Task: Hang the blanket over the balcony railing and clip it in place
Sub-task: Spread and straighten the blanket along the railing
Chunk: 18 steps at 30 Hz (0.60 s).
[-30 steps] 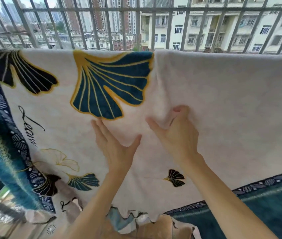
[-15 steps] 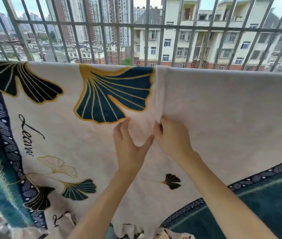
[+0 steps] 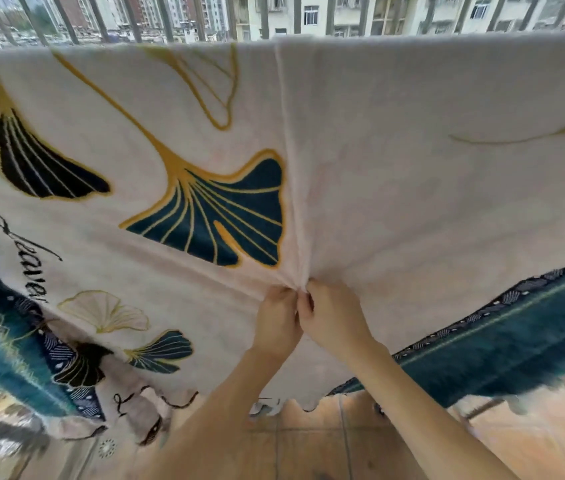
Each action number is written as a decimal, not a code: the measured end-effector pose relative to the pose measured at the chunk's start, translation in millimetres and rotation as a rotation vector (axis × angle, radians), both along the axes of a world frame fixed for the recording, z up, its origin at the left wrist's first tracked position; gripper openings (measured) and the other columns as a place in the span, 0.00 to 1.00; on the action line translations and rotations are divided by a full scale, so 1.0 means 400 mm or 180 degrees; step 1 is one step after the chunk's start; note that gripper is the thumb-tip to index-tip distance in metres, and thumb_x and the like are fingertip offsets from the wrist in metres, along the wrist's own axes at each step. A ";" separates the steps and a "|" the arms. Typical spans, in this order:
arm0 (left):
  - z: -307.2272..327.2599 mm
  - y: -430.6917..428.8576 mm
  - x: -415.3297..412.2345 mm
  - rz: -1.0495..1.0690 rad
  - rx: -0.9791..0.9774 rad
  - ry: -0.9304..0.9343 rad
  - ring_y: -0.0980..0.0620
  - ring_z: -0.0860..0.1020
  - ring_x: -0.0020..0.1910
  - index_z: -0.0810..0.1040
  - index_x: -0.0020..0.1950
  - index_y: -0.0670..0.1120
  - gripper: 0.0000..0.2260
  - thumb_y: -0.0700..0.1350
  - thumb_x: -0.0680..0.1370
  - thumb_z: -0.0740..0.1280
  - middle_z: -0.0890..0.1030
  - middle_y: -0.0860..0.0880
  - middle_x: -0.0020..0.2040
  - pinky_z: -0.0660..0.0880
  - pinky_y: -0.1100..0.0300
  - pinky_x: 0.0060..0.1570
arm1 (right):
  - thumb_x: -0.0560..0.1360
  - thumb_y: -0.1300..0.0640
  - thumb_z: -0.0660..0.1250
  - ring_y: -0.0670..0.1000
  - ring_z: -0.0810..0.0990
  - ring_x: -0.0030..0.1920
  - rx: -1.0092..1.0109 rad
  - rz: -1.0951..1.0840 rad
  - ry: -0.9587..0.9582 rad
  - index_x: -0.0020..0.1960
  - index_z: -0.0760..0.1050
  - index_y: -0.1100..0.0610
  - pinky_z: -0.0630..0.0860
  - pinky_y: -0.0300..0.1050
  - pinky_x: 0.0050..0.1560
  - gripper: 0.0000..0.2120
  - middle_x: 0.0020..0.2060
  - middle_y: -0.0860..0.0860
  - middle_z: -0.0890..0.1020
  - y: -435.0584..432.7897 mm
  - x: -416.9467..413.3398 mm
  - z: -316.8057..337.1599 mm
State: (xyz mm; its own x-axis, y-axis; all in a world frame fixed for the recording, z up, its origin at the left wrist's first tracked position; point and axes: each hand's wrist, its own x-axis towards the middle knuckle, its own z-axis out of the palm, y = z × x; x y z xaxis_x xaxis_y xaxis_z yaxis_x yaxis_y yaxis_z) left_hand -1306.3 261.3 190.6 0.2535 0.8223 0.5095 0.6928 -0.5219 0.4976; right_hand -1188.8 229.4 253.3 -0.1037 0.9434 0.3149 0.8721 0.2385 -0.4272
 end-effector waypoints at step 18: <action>-0.169 -0.236 -0.206 0.0389 -0.1595 -0.0440 0.56 0.79 0.45 0.81 0.51 0.48 0.14 0.56 0.81 0.61 0.83 0.54 0.41 0.77 0.57 0.43 | 0.78 0.54 0.61 0.48 0.68 0.23 -0.0624 -0.0384 0.0600 0.30 0.65 0.50 0.59 0.42 0.25 0.18 0.22 0.48 0.69 -0.155 -0.034 -0.104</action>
State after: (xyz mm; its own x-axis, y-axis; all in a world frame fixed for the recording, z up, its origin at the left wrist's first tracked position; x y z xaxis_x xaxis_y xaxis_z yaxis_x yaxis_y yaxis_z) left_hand -1388.7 166.9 123.0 0.0990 0.9927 0.0687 0.6440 -0.1166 0.7561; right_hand -1202.3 167.6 211.5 0.0559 0.9901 0.1285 0.7901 0.0349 -0.6120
